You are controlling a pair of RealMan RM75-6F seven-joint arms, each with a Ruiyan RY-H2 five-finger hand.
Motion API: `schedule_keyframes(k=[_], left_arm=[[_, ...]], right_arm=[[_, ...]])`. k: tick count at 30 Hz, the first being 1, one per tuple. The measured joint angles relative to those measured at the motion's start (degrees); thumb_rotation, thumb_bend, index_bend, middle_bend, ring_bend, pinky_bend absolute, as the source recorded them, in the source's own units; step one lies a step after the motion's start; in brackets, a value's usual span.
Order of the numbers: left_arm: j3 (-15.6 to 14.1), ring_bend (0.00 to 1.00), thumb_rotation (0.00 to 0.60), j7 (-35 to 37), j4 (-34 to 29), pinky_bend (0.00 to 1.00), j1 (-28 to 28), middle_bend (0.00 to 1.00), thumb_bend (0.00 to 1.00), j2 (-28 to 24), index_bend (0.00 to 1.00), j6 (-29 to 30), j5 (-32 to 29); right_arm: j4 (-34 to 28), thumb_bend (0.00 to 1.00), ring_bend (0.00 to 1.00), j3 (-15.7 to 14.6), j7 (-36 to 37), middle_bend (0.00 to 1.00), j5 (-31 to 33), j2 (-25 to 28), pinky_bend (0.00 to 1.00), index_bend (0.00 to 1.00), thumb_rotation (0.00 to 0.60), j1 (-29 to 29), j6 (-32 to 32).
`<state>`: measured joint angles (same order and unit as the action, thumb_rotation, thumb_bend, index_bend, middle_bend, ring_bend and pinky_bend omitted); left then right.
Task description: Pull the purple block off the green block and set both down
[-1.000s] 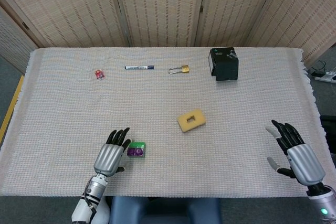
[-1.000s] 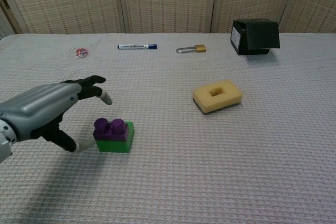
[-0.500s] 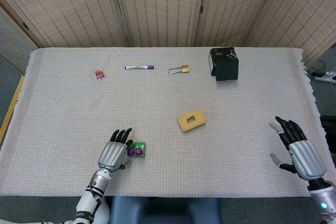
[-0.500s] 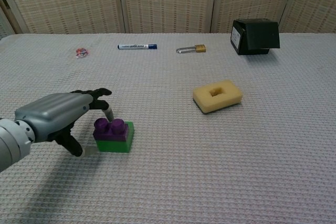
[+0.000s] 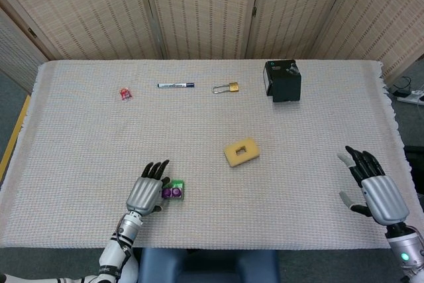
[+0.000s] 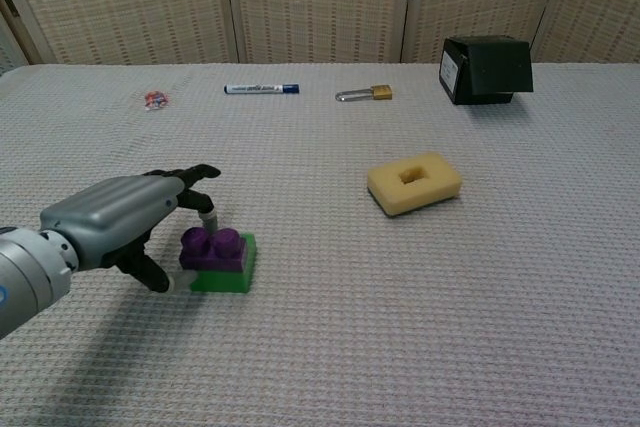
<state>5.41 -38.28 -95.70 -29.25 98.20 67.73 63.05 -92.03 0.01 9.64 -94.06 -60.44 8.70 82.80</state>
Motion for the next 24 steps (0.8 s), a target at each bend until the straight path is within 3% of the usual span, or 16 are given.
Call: schedule_keyframes(k=[8, 14, 17, 24], left_arm=[[-0.8, 0.00, 0.600, 2.8, 1.7, 0.00, 0.2, 0.01, 0.42, 0.7, 0.53, 0.5, 2.2], [-1.0, 0.00, 0.600, 7.2, 3.0, 0.00, 0.5, 0.11, 0.62, 1.5, 0.68, 0.5, 4.1], [-0.8, 0.00, 0.600, 12.0, 3.7, 0.00, 1.0, 0.17, 0.69, 1.9, 0.76, 1.0, 5.7], [-0.9, 0.00, 0.600, 27.6, 5.6, 0.00, 3.0, 0.17, 0.76, 2.2, 0.78, 3.5, 11.8]], right_arm=[[0.0, 0.39, 0.00, 0.0, 0.4, 0.00, 0.0, 0.2, 0.00, 0.00, 0.600, 0.0, 0.0], [0.2, 0.39, 0.00, 0.0, 1.0, 0.00, -0.1, 0.2, 0.00, 0.00, 0.600, -0.1, 0.4], [0.4, 0.39, 0.00, 0.0, 1.0, 0.00, -0.2, -0.1, 0.00, 0.00, 0.600, -0.1, 0.5], [1.9, 0.39, 0.00, 0.0, 4.7, 0.00, -1.1, -1.4, 0.00, 0.00, 0.600, 2.5, -3.0]])
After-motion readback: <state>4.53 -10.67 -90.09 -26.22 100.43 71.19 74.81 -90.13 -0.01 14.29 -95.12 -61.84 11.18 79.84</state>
